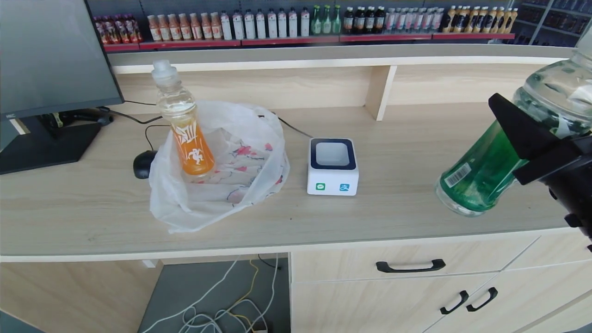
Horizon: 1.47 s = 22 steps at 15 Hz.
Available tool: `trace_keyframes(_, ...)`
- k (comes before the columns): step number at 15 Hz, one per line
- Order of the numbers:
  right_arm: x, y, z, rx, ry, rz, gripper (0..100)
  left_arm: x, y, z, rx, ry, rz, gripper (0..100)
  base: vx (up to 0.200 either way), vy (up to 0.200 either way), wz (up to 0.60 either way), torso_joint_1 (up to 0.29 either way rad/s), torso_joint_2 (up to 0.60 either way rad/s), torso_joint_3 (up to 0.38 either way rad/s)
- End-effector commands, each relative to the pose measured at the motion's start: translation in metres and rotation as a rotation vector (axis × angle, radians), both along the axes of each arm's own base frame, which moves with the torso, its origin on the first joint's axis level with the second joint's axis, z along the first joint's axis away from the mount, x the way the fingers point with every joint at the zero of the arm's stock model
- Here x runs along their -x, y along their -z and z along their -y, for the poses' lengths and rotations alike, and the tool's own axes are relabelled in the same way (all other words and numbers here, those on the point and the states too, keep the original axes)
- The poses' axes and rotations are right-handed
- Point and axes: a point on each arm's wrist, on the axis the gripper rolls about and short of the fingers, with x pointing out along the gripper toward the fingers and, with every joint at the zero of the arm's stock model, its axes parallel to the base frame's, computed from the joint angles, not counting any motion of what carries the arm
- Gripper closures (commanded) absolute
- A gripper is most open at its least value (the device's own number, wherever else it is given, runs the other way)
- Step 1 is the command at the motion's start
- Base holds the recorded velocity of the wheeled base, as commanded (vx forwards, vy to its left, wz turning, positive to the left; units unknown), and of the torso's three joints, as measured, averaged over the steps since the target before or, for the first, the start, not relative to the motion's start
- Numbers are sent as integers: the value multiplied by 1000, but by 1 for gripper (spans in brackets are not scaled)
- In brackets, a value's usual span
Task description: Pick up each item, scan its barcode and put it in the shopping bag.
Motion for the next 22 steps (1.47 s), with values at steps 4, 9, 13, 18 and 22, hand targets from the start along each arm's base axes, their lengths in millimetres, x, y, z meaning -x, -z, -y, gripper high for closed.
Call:
trace_keyframes(4,3,0,1,2,0,2,100,0,0,0,0,0,0,0,0,0,0,0,0,0)
trace_keyframes(9,1,-5,-9,75,-11,50,100,0,0,0,0,0,-1,0,0,0,0,0,0,0)
trace_keyframes(13,-10,-3,-20,236,-91,124,100,0,0,0,-1,1,-1,0,0,0,0,0,0,0)
trace_keyframes(18,-40,-6,-37,271,-66,144,100,0,0,0,-1,1,-1,0,0,0,0,0,0,0)
trace_keyframes(22,-65,-6,-51,370,7,203,100,0,0,0,0,0,-1,0,0,0,0,0,0,0)
